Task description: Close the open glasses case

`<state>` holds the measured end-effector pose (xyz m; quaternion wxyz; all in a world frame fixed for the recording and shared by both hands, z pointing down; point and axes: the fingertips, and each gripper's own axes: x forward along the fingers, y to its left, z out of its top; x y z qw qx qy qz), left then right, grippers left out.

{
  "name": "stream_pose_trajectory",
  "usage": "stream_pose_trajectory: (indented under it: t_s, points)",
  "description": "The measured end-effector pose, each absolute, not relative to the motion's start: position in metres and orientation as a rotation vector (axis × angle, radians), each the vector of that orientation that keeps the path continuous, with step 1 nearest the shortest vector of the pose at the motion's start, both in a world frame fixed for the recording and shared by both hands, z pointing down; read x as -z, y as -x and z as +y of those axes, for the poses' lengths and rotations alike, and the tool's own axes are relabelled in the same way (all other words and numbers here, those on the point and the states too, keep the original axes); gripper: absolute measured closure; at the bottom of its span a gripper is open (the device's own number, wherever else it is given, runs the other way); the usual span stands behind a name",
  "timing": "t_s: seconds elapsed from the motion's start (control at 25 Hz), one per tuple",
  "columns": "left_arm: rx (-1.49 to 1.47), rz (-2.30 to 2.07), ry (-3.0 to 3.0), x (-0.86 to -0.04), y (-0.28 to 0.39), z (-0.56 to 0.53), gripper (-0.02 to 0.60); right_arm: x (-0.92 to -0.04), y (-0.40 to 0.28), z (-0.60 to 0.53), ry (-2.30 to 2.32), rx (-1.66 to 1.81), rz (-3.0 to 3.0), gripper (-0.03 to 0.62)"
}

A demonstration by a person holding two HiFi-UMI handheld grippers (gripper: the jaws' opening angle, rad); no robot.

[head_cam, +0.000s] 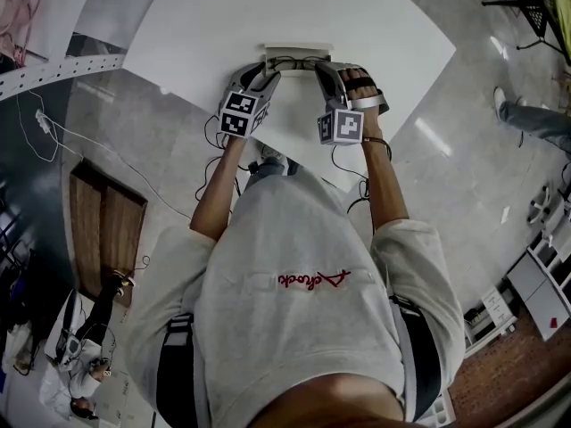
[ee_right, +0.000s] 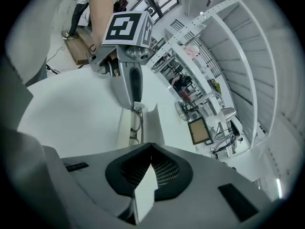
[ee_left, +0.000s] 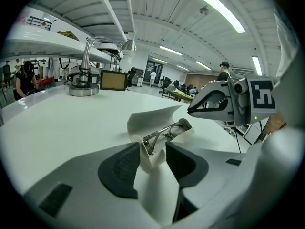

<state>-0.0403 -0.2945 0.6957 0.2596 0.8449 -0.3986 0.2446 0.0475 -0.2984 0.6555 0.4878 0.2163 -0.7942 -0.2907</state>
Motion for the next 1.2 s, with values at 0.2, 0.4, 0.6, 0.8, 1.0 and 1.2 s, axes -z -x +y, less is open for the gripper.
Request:
stream_pose_trajectory:
  t_s: [0.2, 0.4, 0.6, 0.8, 1.0, 1.2]
  points:
    - [-0.66, -1.078, -2.285, -0.696, 0.04, -0.294, 0.393, -0.653, -0.043, -0.307, -0.569, 0.58, -2.016, 0.542]
    - [-0.653, -1.079, -2.293, -0.694, 0.04, -0.295, 0.393, -0.661, -0.042, -0.321, -0.576, 0.492, -2.013, 0.457]
    - [-0.647, -1.079, -2.294, -0.694, 0.038, -0.296, 0.393, -0.667, -0.045, -0.342, -0.591, 0.514, -1.966, 0.465]
    - [-0.642, -1.078, -2.29, -0.693, 0.038, -0.296, 0.393, -0.664, -0.046, -0.347, -0.578, 0.555, -1.951, 0.551]
    - [-0.645, -1.08, -2.291, -0.695, 0.04, -0.297, 0.393, -0.666, -0.044, -0.344, -0.569, 0.556, -1.953, 0.556]
    - [-0.641, -1.07, -2.286, -0.694, 0.04, -0.297, 0.393, -0.666, -0.044, -0.333, -0.575, 0.518, -1.967, 0.557]
